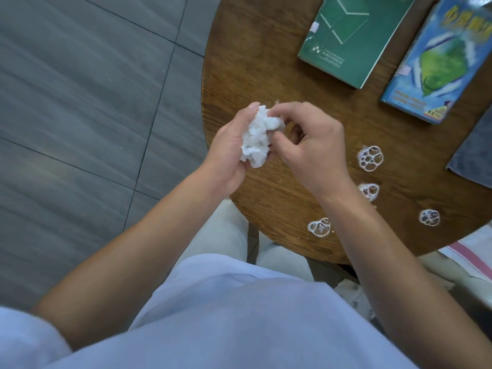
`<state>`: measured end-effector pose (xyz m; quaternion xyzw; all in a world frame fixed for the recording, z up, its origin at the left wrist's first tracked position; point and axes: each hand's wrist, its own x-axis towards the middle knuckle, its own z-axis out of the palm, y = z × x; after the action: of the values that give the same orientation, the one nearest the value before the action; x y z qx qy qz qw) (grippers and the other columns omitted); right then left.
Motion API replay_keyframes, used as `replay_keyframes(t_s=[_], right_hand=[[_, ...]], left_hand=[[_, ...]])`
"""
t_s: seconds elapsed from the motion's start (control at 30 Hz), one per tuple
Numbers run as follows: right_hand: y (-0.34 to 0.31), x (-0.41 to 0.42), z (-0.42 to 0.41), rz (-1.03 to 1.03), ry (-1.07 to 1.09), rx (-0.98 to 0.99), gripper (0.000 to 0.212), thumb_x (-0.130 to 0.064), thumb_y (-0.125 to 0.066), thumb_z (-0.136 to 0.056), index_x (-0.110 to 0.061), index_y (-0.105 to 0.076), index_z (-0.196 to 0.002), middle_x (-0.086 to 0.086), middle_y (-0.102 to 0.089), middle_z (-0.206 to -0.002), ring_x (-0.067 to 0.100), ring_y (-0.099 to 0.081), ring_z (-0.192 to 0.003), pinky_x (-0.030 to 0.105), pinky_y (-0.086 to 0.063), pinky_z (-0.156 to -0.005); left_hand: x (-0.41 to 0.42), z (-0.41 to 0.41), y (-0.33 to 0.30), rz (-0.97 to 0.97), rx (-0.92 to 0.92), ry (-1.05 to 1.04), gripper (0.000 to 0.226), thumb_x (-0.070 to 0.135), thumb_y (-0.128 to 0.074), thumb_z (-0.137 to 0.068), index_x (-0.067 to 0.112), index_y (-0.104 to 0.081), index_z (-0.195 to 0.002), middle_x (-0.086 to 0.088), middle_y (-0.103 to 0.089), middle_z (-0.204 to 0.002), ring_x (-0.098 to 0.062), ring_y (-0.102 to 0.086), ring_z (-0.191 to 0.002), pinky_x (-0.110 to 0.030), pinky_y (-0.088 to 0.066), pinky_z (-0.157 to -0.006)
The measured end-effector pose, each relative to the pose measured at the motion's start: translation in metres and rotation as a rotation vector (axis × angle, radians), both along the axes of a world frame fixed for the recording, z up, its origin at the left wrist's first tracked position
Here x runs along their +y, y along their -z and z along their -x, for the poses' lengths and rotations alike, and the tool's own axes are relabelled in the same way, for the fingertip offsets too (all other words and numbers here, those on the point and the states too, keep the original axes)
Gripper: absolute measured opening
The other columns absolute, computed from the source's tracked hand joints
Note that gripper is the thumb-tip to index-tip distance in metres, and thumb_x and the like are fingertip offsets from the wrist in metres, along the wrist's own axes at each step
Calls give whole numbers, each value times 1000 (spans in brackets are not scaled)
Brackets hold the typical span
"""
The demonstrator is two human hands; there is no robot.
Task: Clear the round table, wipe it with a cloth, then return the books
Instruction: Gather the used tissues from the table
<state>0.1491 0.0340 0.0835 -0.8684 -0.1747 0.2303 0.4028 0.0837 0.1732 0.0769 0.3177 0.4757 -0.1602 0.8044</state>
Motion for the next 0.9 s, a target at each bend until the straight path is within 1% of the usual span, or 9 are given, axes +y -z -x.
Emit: replay_keyframes(t_s=[0.07, 0.13, 0.2, 0.27, 0.47, 0.53, 0.67, 0.8, 0.9], right_hand=[[-1, -11, 11, 23, -16, -3, 30, -24, -68, -90, -26, -75, -119, -9, -72, -102, 5, -57, -73, 39, -56, -70], [-2, -28, 22, 44, -23, -8, 34, -28, -67, -93, -28, -73, -126, -9, -71, -106, 6, -58, -77, 40, -56, -72], [-4, -49, 31, 55, -8, -17, 34, -30, -66, -94, -28, -72, -128, -7, -69, -107, 8, -58, -79, 41, -55, -72], [-9, -70, 36, 48, 18, -28, 35, -31, -66, -95, -27, -71, -129, -6, -67, -108, 8, -57, -80, 42, -55, -73], [-33, -122, 43, 10, 80, -61, 33, -33, -65, -96, -26, -71, -128, -7, -67, -110, 10, -58, -75, 35, -54, -70], [-44, -137, 44, -16, 112, -76, 33, -31, -65, -96, -24, -71, -128, -7, -68, -112, 9, -59, -76, 32, -54, -71], [-75, -171, 46, -74, 221, -80, 28, -28, -66, -94, -24, -73, -121, -9, -69, -109, 11, -62, -79, 35, -55, -74], [-111, -207, 45, -227, 358, 94, 22, -22, -66, -99, -24, -71, -120, -7, -73, -97, 8, -70, -81, 25, -56, -73], [-133, -227, 44, -302, 456, 243, 25, -30, -62, -103, -28, -66, -128, 1, -76, -101, 16, -74, -82, 35, -60, -72]], left_hand=[[-10, 2, -1, -4, -31, 46, 36, 45, -61, -101, 13, -67, -117, -8, -69, -106, -27, -63, -102, -38, -52, -89], [-24, 5, -3, -19, -37, 62, 34, 43, -64, -100, 14, -67, -118, -8, -68, -106, -25, -65, -100, -39, -52, -92], [-42, 6, -10, -41, -31, 81, 27, 36, -65, -101, 15, -69, -118, -4, -71, -99, -17, -69, -89, -31, -55, -80], [-61, 7, -19, -64, -48, 112, 27, 30, -65, -100, 13, -69, -121, -3, -72, -96, -15, -70, -86, -27, -56, -72], [-109, 5, -46, -173, -77, 197, 33, 27, -66, -99, 10, -68, -128, -8, -71, -108, -18, -67, -95, -27, -55, -70], [-123, 1, -59, -213, -81, 213, 35, 25, -66, -99, 9, -67, -130, -8, -70, -106, -16, -68, -90, -25, -54, -65], [-154, -7, -92, -246, -123, 234, 33, 21, -66, -99, 6, -67, -128, -5, -71, -97, -14, -67, -79, -25, -55, -61], [-183, -11, -128, -298, -207, 245, 30, 20, -65, -99, 6, -67, -126, -3, -74, -95, -19, -68, -84, -31, -55, -69], [-198, -11, -160, -376, -279, 228, 26, 19, -66, -99, 8, -70, -123, -4, -74, -95, -19, -68, -82, -32, -56, -71]])
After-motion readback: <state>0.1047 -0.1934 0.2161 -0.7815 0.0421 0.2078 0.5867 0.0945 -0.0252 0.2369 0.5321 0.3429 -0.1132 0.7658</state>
